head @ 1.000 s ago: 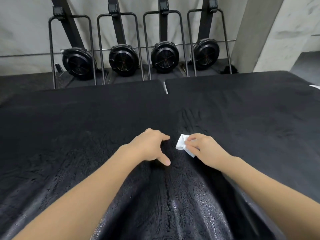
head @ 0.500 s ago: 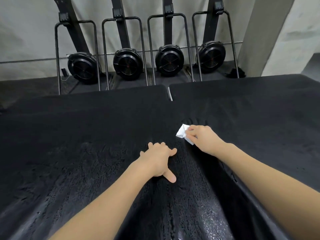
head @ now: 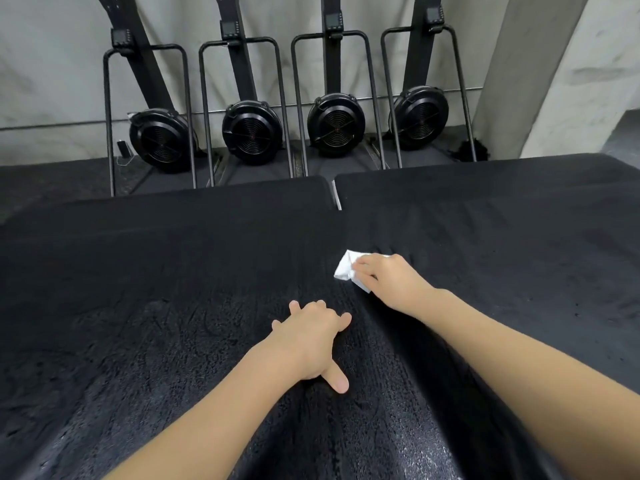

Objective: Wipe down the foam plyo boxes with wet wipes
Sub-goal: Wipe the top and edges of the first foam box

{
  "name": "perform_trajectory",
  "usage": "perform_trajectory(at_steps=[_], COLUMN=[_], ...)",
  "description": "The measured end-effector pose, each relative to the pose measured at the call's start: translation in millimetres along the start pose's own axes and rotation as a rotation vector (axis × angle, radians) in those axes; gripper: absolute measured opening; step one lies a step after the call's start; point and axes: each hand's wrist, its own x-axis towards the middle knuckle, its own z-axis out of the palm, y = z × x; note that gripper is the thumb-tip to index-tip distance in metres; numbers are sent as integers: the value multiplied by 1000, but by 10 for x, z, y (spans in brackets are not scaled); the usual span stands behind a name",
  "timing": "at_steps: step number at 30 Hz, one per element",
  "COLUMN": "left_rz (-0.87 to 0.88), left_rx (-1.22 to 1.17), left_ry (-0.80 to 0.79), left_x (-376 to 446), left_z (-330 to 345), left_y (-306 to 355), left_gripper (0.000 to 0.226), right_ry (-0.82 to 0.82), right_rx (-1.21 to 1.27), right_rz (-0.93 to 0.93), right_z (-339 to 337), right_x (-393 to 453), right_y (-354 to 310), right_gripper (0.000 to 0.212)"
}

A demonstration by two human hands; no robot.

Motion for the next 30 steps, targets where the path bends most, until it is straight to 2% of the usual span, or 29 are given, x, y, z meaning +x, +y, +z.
perform_trajectory(at_steps=[4, 6, 8, 11, 13, 20, 25, 30], left_rz=[14, 19, 2, -25, -16, -50, -60, -78], left_rx=[54, 85, 69, 116, 156, 179, 185, 148], left_ry=[-2, 57, 104, 58, 5, -22, -35, -40], left_x=[-116, -116, 0, 224, 335, 548, 697, 752], left_z=[-107, -250, -381, -511, -547, -405, -361, -364], left_y=[1, -18, -61, -73, -51, -123, -140, -145], left_gripper=[118, 113, 114, 120, 120, 140, 144, 146], right_ry=[-24, -26, -6, -21, -20, -61, -124, -207], right_rx=[61, 95, 149, 224, 238, 134, 18, -110], right_rz=[106, 97, 50, -62, -105, 31, 138, 164], right_z=[-56, -124, -185, -294, -355, -120, -81, -165], right_x=[232, 113, -123, -428, -456, 328, 1022, 1389], right_y=[-35, -127, -170, -186, -178, 258, 371, 449], right_gripper=[39, 42, 39, 18, 22, 24, 42, 39])
